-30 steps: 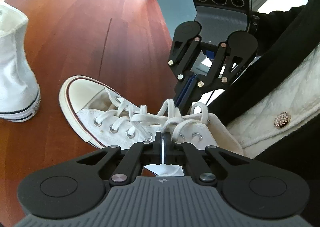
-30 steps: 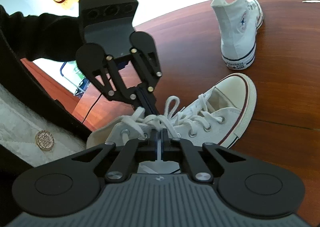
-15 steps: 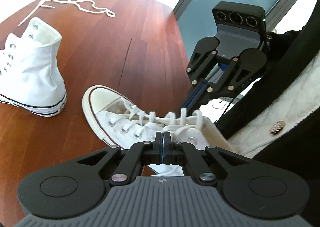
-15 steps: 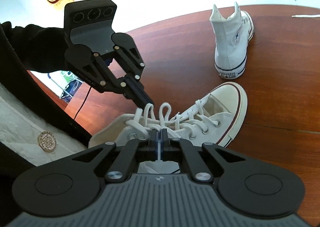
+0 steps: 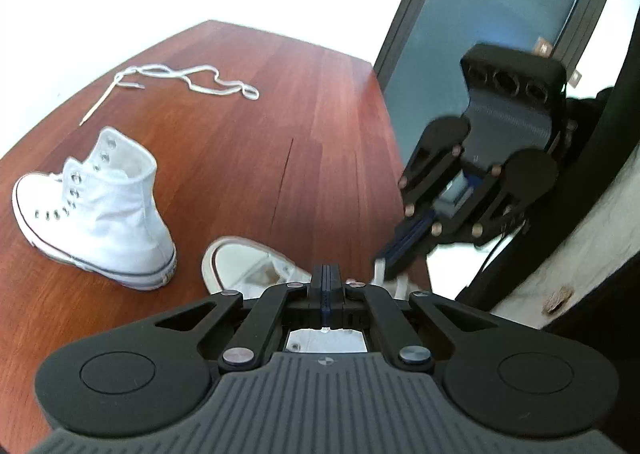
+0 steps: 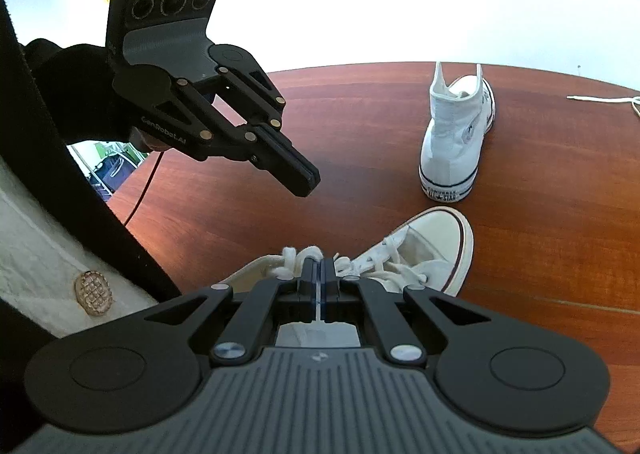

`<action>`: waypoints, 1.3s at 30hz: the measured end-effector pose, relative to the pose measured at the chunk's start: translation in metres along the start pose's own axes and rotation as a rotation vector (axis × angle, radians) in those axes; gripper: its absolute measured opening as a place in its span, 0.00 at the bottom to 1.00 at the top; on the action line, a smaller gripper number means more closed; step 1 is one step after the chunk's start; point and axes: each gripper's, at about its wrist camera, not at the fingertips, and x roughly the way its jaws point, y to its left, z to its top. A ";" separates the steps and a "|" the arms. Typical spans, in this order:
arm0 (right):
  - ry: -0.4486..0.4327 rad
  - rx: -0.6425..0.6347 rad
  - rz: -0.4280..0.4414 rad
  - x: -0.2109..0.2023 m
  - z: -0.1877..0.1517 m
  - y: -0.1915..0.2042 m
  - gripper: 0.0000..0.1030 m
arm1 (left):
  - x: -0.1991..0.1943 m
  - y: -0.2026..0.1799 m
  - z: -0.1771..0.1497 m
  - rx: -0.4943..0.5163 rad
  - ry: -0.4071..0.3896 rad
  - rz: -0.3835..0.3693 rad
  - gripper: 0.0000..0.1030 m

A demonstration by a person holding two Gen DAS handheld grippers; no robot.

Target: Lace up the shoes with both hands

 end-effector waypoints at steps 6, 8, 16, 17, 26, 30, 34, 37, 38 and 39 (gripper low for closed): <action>0.019 0.011 -0.014 0.003 -0.003 -0.003 0.03 | 0.011 0.006 -0.011 -0.040 0.060 -0.030 0.01; 0.023 0.018 -0.020 0.004 -0.005 -0.004 0.03 | 0.015 0.009 -0.013 -0.054 0.071 -0.044 0.04; 0.057 0.066 -0.010 0.010 -0.012 -0.009 0.04 | 0.031 0.017 -0.015 -0.115 0.094 -0.118 0.16; 0.060 0.073 -0.007 0.011 -0.013 -0.009 0.04 | 0.033 0.019 -0.015 -0.128 0.095 -0.134 0.16; 0.054 0.111 -0.013 0.009 -0.016 -0.014 0.40 | 0.045 0.039 -0.022 -0.250 0.130 -0.241 0.17; 0.057 0.141 0.025 0.010 -0.017 -0.021 0.39 | 0.052 0.047 -0.022 -0.284 0.148 -0.285 0.18; 0.066 0.187 0.064 0.012 -0.022 -0.030 0.31 | 0.056 0.051 -0.021 -0.289 0.160 -0.308 0.20; 0.070 0.209 0.091 0.013 -0.027 -0.034 0.25 | 0.057 0.054 -0.020 -0.287 0.163 -0.336 0.20; 0.069 0.220 0.102 0.014 -0.029 -0.035 0.24 | 0.058 0.055 -0.020 -0.284 0.164 -0.348 0.18; 0.068 0.230 0.115 0.015 -0.031 -0.037 0.23 | 0.059 0.056 -0.021 -0.281 0.164 -0.360 0.18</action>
